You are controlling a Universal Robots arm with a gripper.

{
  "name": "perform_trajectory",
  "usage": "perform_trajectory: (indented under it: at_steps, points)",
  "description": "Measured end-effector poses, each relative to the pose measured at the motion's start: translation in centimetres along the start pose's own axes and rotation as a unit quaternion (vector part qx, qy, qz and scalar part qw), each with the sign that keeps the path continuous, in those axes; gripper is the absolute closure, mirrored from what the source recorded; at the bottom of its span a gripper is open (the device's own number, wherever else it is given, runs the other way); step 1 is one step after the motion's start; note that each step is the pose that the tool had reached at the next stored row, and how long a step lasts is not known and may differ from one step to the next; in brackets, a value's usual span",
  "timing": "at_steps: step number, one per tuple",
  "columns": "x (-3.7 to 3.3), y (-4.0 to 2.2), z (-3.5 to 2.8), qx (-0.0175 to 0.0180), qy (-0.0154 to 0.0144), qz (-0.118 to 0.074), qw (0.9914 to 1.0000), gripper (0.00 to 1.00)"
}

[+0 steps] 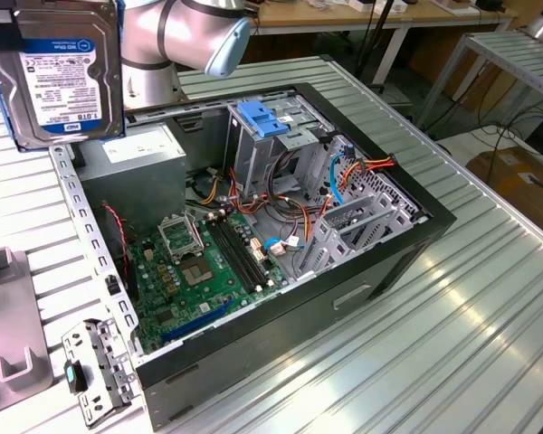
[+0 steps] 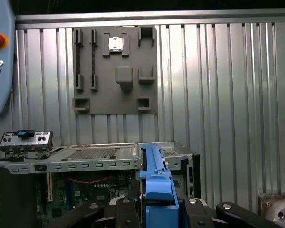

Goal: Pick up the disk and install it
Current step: 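Pick up the disk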

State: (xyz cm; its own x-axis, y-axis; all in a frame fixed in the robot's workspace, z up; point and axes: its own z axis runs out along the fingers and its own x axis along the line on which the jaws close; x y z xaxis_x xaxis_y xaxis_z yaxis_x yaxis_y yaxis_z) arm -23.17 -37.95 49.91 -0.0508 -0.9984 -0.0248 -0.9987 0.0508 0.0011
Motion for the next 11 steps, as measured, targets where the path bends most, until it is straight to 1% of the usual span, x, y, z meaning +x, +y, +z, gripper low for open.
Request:
perform_trajectory:
  at_steps: [1, 2, 11]
  points:
    - [-0.04, -0.86, 0.01, 0.0001, -0.0001, 0.000, 1.00000, 0.63]
    - [-0.08, -1.52, 0.01, 0.0001, -0.0001, 0.000, 1.00000, 0.63]
    - [-0.28, -5.44, 0.01, 0.0000, 0.0000, 0.000, 1.00000, 0.63]
